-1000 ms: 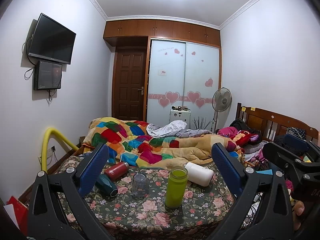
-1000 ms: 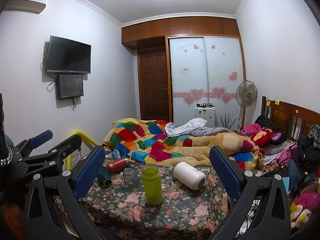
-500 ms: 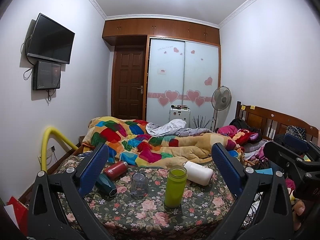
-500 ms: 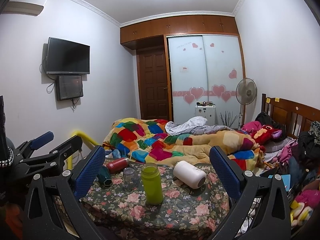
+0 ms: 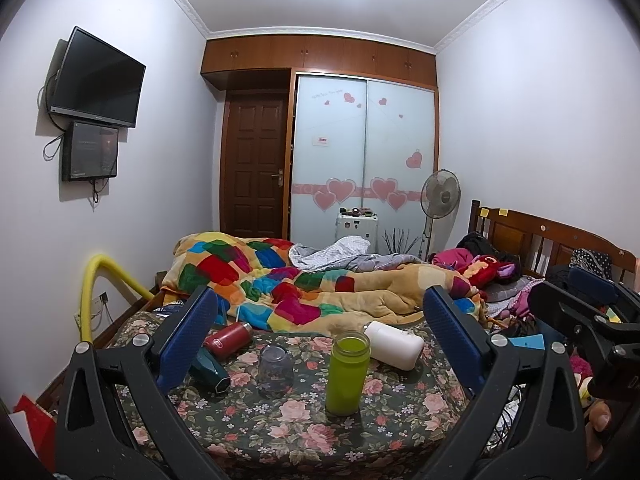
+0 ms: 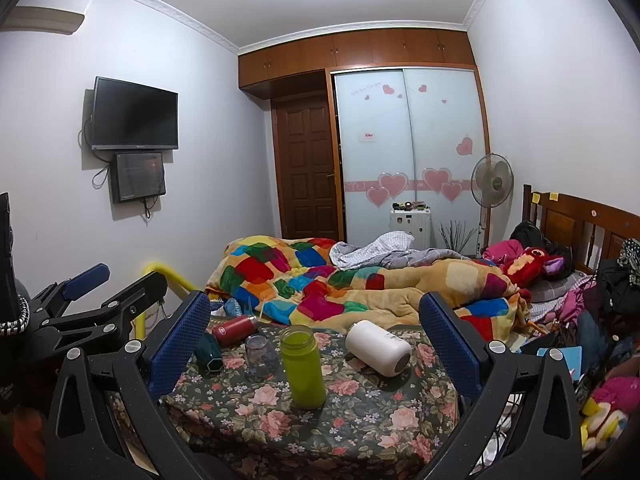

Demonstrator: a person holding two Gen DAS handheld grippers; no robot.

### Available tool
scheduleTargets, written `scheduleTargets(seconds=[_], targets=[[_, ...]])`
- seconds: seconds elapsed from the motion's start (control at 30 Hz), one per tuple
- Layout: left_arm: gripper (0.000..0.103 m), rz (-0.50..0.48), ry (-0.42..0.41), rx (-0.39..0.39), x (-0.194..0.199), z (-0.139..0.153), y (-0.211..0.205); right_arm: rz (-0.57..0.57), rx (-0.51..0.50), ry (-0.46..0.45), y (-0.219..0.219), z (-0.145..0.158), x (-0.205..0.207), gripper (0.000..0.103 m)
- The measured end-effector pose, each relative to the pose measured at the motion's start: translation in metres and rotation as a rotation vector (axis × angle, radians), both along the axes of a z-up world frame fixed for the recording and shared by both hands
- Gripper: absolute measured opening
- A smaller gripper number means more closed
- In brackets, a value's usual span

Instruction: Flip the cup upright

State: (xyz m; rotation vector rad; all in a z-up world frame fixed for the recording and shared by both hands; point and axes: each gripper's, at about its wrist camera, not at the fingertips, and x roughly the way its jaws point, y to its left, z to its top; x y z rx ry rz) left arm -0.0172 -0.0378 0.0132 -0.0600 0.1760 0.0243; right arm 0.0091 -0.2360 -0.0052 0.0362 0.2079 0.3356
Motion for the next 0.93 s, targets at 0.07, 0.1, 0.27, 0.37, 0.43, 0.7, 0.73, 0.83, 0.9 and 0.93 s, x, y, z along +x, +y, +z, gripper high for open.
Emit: scheduleTargets(seconds=[0.07,0.1,0.27,0.37,0.43,0.7,0.73,0.83,0.9,0.93], targets=[[0.103,-0.004,-0.001,0.003,0.001,-0.001,0.000,-0.001,0.002,0.002,0.001,-0.001,0.000,0.103],[0.103,-0.005,0.000,0.004,0.001,-0.001,-0.001,-0.001,0.001,0.002,0.001,-0.001,0.000,0.103],[0.103,-0.014,0.003,0.006,0.001,-0.001,-0.003,-0.003,0.002,0.004,0.001,-0.002,0.000,0.103],[0.103,-0.016,0.003,0.008,0.002,-0.001,-0.004,-0.004,0.003,0.003,0.000,-0.001,0.000,0.103],[0.103,-0.019,0.003,0.011,0.002,0.000,-0.005,-0.004,0.005,0.004,0.000,-0.001,0.000,0.103],[0.103,-0.025,0.008,0.008,0.002,-0.002,-0.004,-0.010,0.008,0.012,-0.001,-0.004,0.001,0.103],[0.103,-0.027,0.009,0.007,0.004,-0.002,-0.004,-0.012,0.008,0.014,0.000,-0.004,0.001,0.103],[0.103,-0.030,0.015,-0.001,0.006,-0.004,-0.001,-0.015,0.004,0.021,0.002,-0.005,0.004,0.103],[0.103,-0.030,0.021,-0.006,0.008,-0.006,0.003,-0.015,-0.001,0.027,0.005,-0.005,0.005,0.103],[0.103,-0.024,0.024,-0.009,0.009,-0.007,0.006,-0.015,-0.003,0.030,0.007,-0.004,0.006,0.103]])
